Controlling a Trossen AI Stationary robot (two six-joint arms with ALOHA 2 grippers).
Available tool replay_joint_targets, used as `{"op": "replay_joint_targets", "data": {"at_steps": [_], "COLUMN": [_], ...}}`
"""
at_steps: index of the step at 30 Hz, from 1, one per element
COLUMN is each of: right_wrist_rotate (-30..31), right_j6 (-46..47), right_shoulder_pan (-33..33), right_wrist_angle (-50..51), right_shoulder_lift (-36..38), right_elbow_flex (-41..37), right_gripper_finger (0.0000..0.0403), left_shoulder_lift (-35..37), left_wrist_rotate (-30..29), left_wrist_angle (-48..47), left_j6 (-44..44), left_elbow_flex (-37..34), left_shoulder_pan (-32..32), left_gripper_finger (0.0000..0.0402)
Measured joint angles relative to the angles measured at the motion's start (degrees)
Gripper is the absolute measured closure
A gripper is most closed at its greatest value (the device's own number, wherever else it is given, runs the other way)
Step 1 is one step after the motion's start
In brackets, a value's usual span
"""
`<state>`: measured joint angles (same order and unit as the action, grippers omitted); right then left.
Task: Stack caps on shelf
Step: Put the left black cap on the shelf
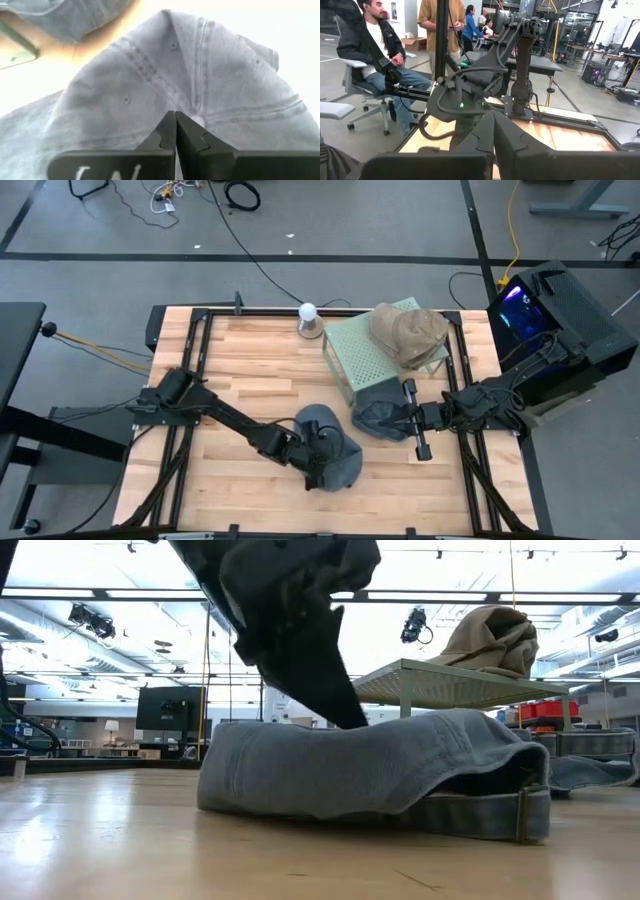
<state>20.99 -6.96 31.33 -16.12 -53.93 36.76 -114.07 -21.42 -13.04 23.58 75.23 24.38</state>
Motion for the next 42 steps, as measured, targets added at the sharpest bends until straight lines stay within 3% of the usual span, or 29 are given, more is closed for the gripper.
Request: {"op": "replay_joint_targets", "data": {"at_steps": [9,21,26,33,42], "right_wrist_rotate": [0.0,0.0,0.0,0.2,0.6], "right_j6": [-0.2,-0.1,0.0,0.0,0.1], "right_shoulder_pan": [0.0,0.0,0.0,0.0,0.0], "right_wrist_angle": [-0.2,-0.5,-0.5,-0.4,-0.5], "right_shoulder_lift": [0.0,0.0,0.0,0.0,0.0], "right_elbow_flex": [0.0,0.0,0.0,0.0,0.0], "right_gripper_finger": [0.0392,0.0392,0.0392,0.0392,0.0392], "left_shoulder_lift": [0.0,-0.3,-1.2,-5.1,-8.5], "left_wrist_rotate": [4.8,4.7,4.8,11.4,8.9], "left_wrist_angle": [3.1,4.2,4.4,8.2,9.2], "left_j6": [0.0,-0.7,-3.4,-1.0,-1.9], "left_elbow_flex": [0.0,0.0,0.0,0.0,0.3], "left_shoulder_pan": [0.1,-0.5,-0.7,-1.8,-2.0], "left_gripper_finger": [0.0377,0.0201,0.0151,0.0152,0.0201]}}
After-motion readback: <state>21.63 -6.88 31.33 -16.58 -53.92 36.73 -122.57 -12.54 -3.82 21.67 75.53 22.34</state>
